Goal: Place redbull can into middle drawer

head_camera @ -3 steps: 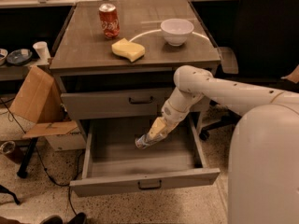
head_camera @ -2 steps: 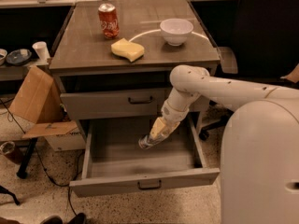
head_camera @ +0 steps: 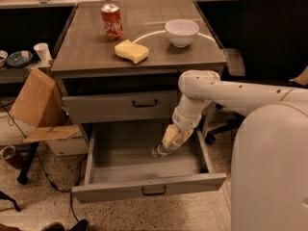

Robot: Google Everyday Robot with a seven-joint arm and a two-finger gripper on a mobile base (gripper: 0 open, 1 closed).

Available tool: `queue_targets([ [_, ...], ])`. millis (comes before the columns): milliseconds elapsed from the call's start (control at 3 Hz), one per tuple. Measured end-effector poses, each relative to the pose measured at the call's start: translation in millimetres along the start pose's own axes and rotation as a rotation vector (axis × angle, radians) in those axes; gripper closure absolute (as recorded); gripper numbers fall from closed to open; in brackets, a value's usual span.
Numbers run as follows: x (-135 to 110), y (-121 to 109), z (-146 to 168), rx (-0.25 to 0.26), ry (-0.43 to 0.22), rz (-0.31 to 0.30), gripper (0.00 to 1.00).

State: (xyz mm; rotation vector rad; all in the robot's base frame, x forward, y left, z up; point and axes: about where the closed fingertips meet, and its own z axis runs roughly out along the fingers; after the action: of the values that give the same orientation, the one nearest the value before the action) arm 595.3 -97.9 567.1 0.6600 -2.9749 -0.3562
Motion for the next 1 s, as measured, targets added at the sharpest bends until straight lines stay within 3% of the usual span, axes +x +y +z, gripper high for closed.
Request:
queue_targets([
  [1000,10.0,-5.8,14.9,0.032,0.035,0.043,0.35],
])
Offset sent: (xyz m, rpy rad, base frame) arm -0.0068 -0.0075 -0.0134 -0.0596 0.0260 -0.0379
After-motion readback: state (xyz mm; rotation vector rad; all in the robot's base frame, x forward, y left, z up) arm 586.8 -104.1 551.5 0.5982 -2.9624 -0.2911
